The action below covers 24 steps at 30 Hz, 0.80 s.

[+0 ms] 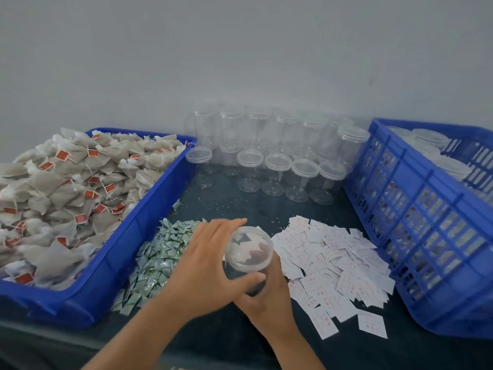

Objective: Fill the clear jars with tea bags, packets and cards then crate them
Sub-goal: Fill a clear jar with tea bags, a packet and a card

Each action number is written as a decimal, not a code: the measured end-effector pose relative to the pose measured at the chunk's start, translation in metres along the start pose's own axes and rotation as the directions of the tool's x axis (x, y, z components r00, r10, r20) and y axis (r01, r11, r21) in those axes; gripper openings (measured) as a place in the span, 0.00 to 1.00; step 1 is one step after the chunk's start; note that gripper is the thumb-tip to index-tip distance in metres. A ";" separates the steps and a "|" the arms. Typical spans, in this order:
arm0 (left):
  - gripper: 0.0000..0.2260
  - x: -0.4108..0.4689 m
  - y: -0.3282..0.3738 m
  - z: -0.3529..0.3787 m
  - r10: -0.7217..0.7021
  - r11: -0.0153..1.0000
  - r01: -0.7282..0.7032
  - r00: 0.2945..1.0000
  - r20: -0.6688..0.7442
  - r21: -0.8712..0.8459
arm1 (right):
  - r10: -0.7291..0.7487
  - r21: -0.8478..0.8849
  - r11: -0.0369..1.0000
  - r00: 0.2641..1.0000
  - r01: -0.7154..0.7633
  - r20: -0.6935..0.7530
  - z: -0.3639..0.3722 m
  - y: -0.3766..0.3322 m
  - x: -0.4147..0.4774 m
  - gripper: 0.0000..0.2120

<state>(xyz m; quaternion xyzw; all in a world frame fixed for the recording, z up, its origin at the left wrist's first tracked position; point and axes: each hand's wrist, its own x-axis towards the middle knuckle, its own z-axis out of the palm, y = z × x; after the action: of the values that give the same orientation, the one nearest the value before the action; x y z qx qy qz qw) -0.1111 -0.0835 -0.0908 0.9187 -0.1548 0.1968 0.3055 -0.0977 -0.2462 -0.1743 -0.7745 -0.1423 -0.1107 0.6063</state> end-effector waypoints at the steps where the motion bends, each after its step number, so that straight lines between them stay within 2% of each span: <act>1: 0.40 0.003 0.001 -0.008 0.045 0.999 -0.045 0.999 0.013 0.022 | -0.005 0.014 1.000 1.000 0.004 0.030 -0.001 -0.001 -0.001 0.43; 2: 0.40 0.008 0.002 -0.017 0.099 0.995 -0.101 0.994 0.055 0.028 | -0.010 0.012 1.000 0.997 0.009 0.070 -0.001 -0.002 -0.002 0.42; 4: 0.36 0.018 0.004 -0.029 0.212 0.974 -0.223 0.949 0.232 0.023 | -0.015 -0.047 0.999 0.988 0.022 0.155 0.001 -0.002 -0.003 0.40; 6: 0.27 0.019 0.007 -0.028 0.284 0.951 -0.308 0.896 0.342 0.019 | 0.017 -0.062 0.998 0.980 -0.005 0.198 0.002 0.003 -0.004 0.36; 8: 0.18 0.014 0.013 -0.019 0.273 0.955 -0.295 0.920 0.281 0.037 | 0.022 -0.083 0.997 0.981 -0.007 0.190 0.001 0.007 -0.005 0.36; 12: 0.10 -0.002 0.017 0.000 0.090 0.996 -0.090 0.993 0.079 -0.011 | 0.017 -0.171 0.985 0.982 0.016 0.189 0.001 0.005 -0.005 0.38; 15: 0.09 -0.012 0.020 0.007 -0.079 0.997 0.080 0.995 -0.055 0.009 | -0.038 -0.189 0.979 0.979 0.077 0.200 0.004 0.003 -0.004 0.35; 17: 0.07 -0.014 0.027 0.010 -0.214 0.977 0.215 0.967 -0.141 -0.004 | -0.077 -0.193 0.975 0.983 0.109 0.164 0.006 0.002 -0.005 0.32; 19: 0.09 -0.014 0.034 0.009 -0.304 0.951 0.309 0.943 -0.138 0.010 | -0.075 -0.192 0.977 0.989 0.098 0.124 0.008 -0.001 -0.007 0.31; 20: 0.12 -0.014 0.036 0.007 -0.326 0.943 0.330 0.941 -0.088 0.046 | -0.074 -0.188 0.978 0.992 0.093 0.105 0.008 -0.001 -0.007 0.30; 22: 0.26 -0.016 0.038 0.002 -0.317 0.933 0.292 0.943 0.098 0.209 | -0.069 -0.155 0.985 0.993 0.082 0.092 0.007 0.000 -0.009 0.27; 24: 0.38 -0.017 0.039 -0.008 -0.311 0.908 0.210 0.917 0.248 0.363 | -0.063 -0.107 0.992 0.995 0.072 0.080 0.003 0.001 -0.011 0.31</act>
<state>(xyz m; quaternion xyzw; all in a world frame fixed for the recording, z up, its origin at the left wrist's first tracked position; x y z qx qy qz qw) -0.1434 -0.1057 -0.0732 0.9882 -0.0389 0.0348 0.1442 -0.1071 -0.2443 -0.1799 -0.8052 -0.1854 -0.1091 0.5526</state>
